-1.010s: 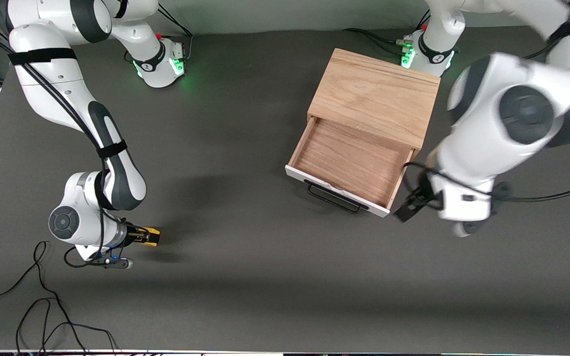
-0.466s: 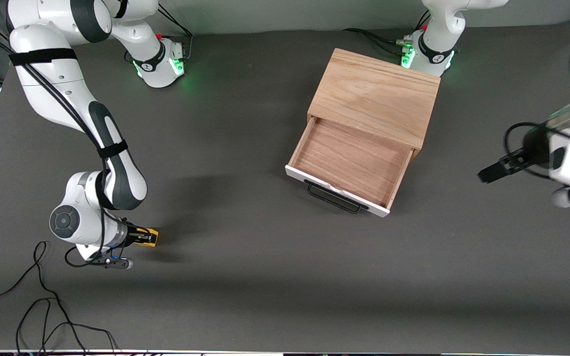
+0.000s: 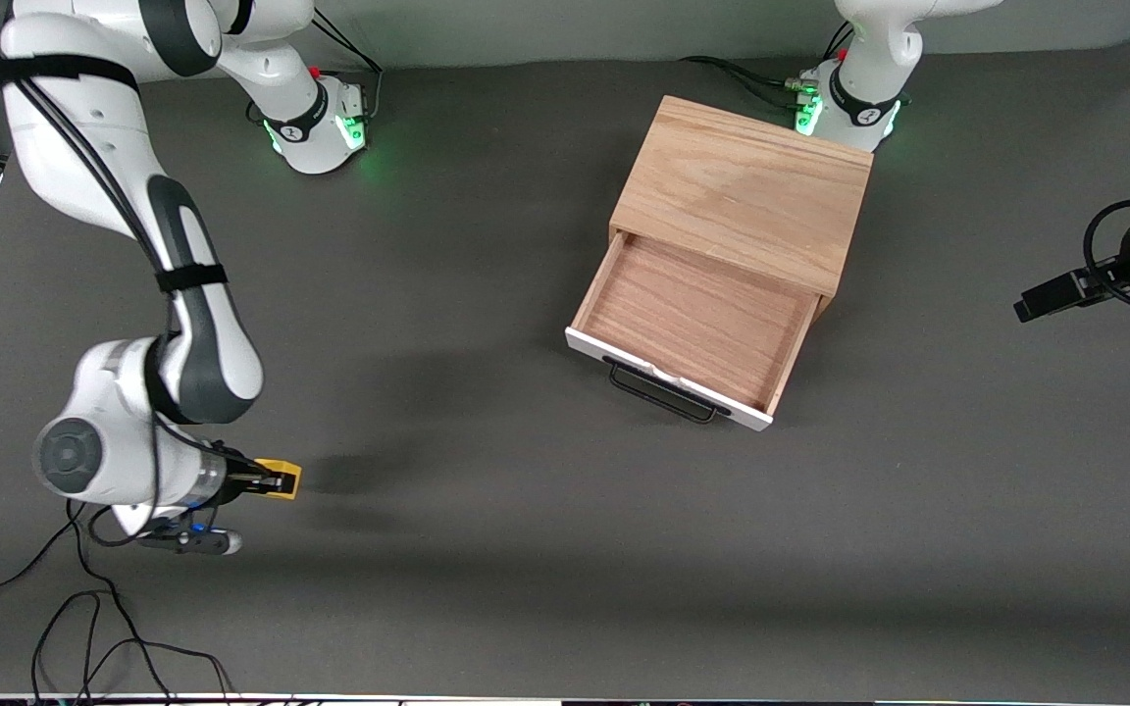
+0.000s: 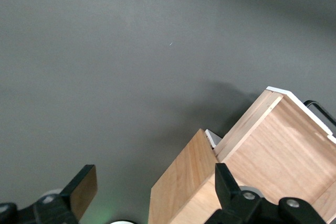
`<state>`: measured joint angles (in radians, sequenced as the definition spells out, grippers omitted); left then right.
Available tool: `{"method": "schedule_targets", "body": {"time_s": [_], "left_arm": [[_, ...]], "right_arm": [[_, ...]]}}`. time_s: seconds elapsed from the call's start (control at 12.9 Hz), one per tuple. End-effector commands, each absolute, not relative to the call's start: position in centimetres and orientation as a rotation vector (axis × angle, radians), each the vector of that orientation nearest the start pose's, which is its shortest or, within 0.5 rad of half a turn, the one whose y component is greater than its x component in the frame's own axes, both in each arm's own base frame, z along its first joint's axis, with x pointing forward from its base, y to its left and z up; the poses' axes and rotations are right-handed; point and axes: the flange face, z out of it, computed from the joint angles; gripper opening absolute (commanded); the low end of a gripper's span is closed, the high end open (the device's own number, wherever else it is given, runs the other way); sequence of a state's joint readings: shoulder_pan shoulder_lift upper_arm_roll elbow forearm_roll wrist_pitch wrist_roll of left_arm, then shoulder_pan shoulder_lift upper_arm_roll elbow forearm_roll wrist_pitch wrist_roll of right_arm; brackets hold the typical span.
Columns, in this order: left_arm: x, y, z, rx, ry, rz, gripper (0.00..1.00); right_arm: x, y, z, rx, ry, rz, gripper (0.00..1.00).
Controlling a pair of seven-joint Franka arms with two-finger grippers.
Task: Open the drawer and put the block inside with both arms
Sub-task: 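Lift the yellow cube and carry it over the open drawer with the right gripper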
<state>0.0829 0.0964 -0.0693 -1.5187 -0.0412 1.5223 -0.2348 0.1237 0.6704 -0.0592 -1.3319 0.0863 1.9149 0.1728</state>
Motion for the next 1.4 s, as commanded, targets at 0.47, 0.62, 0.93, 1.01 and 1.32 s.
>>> {"method": "schedule_targets", "body": {"time_s": [0.47, 0.62, 0.93, 1.01, 1.32], "left_arm": [[57.2, -0.8, 60.0, -3.16, -0.28, -0.01, 1.0], [57.2, -0.6, 60.1, -3.172, -0.155, -0.017, 1.0], [57.1, -1.3, 59.9, -3.171, -0.113, -0.002, 1.0], [57.1, -1.2, 59.8, -3.171, -0.084, 0.0, 1.0], [57.2, -1.3, 59.8, -3.172, -0.059, -0.008, 1.0]], "right_arm": [[67.3, 17.5, 54.8, -2.907, 0.37, 0.271, 0.34], [64.9, 22.1, 57.6, -2.863, 0.447, 0.282, 0.34], [60.4, 33.3, 60.8, -2.81, 0.515, 0.237, 0.34], [59.1, 36.3, 61.2, -2.792, 0.544, 0.219, 0.34], [54.2, 47.0, 58.1, -2.857, 0.485, 0.113, 0.34]]}}
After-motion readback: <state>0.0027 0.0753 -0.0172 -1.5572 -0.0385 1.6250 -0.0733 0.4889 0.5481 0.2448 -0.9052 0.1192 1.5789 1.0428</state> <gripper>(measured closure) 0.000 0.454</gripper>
